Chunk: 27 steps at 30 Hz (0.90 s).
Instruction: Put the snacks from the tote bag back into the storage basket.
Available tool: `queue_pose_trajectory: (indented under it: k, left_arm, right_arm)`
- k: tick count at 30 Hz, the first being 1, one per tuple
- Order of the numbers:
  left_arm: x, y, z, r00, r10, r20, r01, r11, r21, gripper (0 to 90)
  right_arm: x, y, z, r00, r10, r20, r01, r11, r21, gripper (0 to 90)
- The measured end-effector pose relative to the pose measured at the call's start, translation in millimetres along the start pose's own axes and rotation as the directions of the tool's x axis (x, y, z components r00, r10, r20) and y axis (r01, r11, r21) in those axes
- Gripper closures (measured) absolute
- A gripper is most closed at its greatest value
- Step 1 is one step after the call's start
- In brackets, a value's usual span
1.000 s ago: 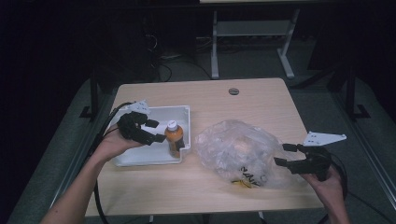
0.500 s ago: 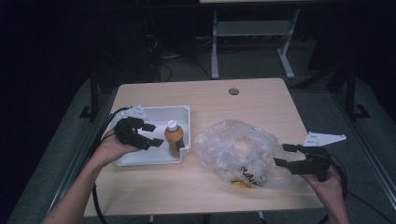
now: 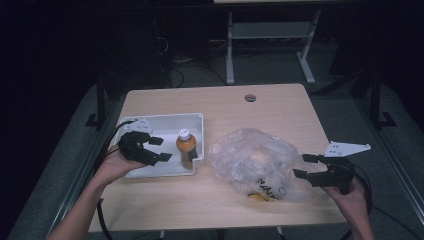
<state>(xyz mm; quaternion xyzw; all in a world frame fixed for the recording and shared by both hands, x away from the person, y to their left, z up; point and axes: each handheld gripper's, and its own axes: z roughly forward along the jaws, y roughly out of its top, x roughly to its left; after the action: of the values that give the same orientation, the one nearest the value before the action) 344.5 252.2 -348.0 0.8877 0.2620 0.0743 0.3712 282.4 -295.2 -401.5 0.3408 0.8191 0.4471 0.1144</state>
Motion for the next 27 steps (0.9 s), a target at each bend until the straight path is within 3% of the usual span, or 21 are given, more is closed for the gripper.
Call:
queue_pose_trajectory:
  k: [27]
  left_arm:
    - [-9.7, -35.3, 6.9, 1.0, 0.002, -0.007, -0.002, 0.9998, -0.021, 29.5]
  right_arm:
    - [2.2, -0.8, 0.1, 1.0, 0.0, -0.002, 0.0, 1.0, 0.001, 30.4]
